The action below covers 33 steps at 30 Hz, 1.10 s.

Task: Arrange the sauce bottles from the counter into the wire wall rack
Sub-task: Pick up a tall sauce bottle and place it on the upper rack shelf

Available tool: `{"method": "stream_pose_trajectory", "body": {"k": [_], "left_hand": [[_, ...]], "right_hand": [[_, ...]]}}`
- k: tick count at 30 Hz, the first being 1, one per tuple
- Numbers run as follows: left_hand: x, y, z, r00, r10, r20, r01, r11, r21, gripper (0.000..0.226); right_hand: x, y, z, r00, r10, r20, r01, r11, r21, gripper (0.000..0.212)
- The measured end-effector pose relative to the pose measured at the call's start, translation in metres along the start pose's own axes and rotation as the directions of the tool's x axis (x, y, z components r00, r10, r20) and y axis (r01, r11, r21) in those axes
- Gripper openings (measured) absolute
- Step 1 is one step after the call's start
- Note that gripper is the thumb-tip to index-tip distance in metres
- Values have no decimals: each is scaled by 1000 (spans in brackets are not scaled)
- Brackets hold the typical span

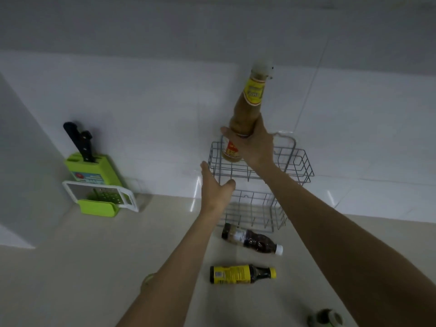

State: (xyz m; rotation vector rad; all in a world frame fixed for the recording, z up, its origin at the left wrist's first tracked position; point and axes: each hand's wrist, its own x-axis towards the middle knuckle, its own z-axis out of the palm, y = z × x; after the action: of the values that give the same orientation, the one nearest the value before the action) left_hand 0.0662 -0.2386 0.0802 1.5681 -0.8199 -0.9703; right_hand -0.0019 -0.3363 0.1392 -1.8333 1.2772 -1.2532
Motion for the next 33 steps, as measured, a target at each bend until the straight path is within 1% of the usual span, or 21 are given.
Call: {"method": "stream_pose_trajectory", "body": {"k": [5, 12, 17, 19, 21, 22, 23, 24, 25, 26, 27, 28, 29, 31, 32, 33], "left_hand": [[4, -7, -2, 999, 32, 16, -32, 999, -12, 96], [6, -17, -5, 997, 77, 19, -77, 997, -4, 97], [9, -22, -6, 993, 118, 6, -118, 993, 21, 100], [10, -24, -5, 992, 124, 7, -124, 992, 23, 101], [10, -25, -5, 992, 122, 13, -123, 992, 26, 100], [11, -25, -6, 993, 121, 12, -121, 992, 29, 99], [11, -25, -6, 993, 120, 9, -120, 992, 35, 98], [12, -25, -7, 992, 124, 6, -124, 991, 46, 97], [12, -26, -7, 991, 132, 2, -132, 989, 59, 95], [11, -27, -7, 990, 141, -7, -140, 987, 73, 93], [9, -29, -6, 989, 145, -32, -141, 986, 86, 91], [6, -33, -4, 987, 142, -77, -135, 987, 91, 89], [2, -40, -1, 981, 137, -135, -125, 988, 91, 85], [-10, -61, 7, 966, 133, -221, -112, 988, 107, 77], [-17, -76, 11, 967, 134, -217, -104, 984, 142, 73], [-24, -93, 14, 974, 135, -182, -98, 976, 195, 71]], "right_hand": [[1, 17, 28, 997, 23, 80, -19, 999, -50, 73], [-11, 20, 41, 989, -35, 143, 57, 986, -156, 80], [-13, 19, 44, 987, 61, 148, -24, 970, -240, 98], [-12, 17, 42, 978, 101, 185, -52, 966, -255, 100], [-12, 13, 37, 960, 140, 241, -84, 969, -230, 102], [-15, 12, 33, 959, 142, 247, -94, 976, -198, 101], [-21, 11, 28, 970, 108, 216, -73, 984, -164, 95], [-30, 13, 20, 990, 29, 138, -11, 991, -133, 85], [-42, 17, 10, 997, -75, 27, 78, 991, -108, 72], [-56, 25, -1, 981, -176, -83, 169, 982, -88, 56], [-72, 38, -11, 961, -236, -145, 228, 971, -72, 42], [-90, 56, -20, 961, -242, -137, 234, 970, -68, 32], [-106, 78, -26, 977, -203, -71, 196, 976, -98, 26], [-134, 127, -33, 993, -29, 118, 59, 965, -257, 23], [-144, 151, -34, 975, 84, 206, -5, 934, -356, 25], [-152, 169, -36, 937, 198, 288, -52, 894, -445, 30]]}}
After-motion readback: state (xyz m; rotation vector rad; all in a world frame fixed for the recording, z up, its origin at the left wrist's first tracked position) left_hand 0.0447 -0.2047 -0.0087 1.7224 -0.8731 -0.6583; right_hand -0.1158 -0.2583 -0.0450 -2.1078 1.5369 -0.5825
